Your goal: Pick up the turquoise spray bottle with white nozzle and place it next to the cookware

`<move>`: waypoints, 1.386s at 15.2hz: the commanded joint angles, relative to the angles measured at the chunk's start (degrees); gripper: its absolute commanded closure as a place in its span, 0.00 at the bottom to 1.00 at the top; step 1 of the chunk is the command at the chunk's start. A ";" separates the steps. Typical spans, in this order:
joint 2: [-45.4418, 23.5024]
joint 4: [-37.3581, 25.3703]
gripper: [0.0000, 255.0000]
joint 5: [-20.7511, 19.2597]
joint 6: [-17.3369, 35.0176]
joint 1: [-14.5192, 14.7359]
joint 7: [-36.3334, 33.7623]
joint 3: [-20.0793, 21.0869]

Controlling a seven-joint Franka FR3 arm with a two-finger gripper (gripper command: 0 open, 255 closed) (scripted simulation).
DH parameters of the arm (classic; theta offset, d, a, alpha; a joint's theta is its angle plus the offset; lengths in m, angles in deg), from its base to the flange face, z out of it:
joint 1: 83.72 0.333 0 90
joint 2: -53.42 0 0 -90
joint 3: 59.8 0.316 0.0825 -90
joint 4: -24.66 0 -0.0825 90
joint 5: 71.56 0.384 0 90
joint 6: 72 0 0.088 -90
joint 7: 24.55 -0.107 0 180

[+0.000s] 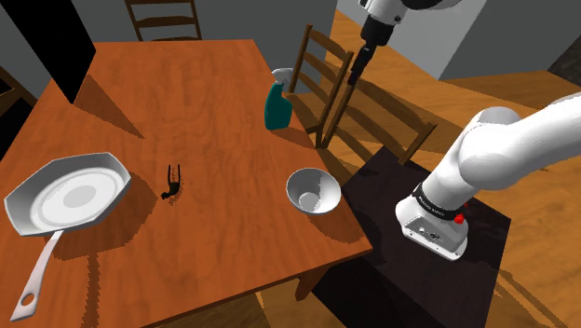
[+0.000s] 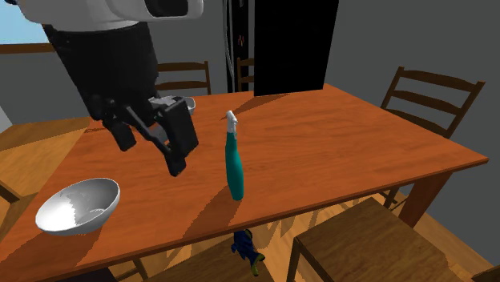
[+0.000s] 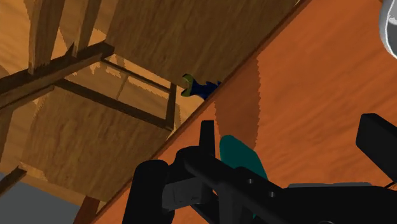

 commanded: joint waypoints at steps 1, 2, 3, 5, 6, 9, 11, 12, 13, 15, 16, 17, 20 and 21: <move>-3.21 0.57 0.00 0.92 5.69 1.89 6.74 -3.03; -5.07 0.53 0.00 1.73 8.23 3.01 10.08 -4.56; -7.04 0.34 0.00 2.75 10.65 4.29 13.53 -6.15; -11.23 -0.49 0.00 5.58 15.10 7.21 20.89 -9.39; -13.43 -1.13 0.00 7.43 17.08 8.87 24.83 -11.07; -20.42 -3.95 0.00 14.95 21.69 14.50 37.84 -16.20; -25.40 -6.59 0.00 21.67 23.37 18.43 47.54 -19.47; -28.03 -8.14 0.00 25.51 23.68 20.05 52.65 -20.71; -30.72 -9.83 0.00 29.50 23.64 21.46 57.79 -21.76; -36.18 -13.54 0.00 37.44 22.58 23.16 67.79 -22.83; -38.86 -15.52 0.00 41.11 21.68 23.26 72.44 -22.67; -41.45 -17.53 0.00 44.46 20.63 23.05 76.76 -22.22; -44.77 -19.33 0.00 48.47 20.43 22.48 80.88 -20.87; -45.48 -19.46 0.00 49.32 20.73 22.49 81.38 -20.58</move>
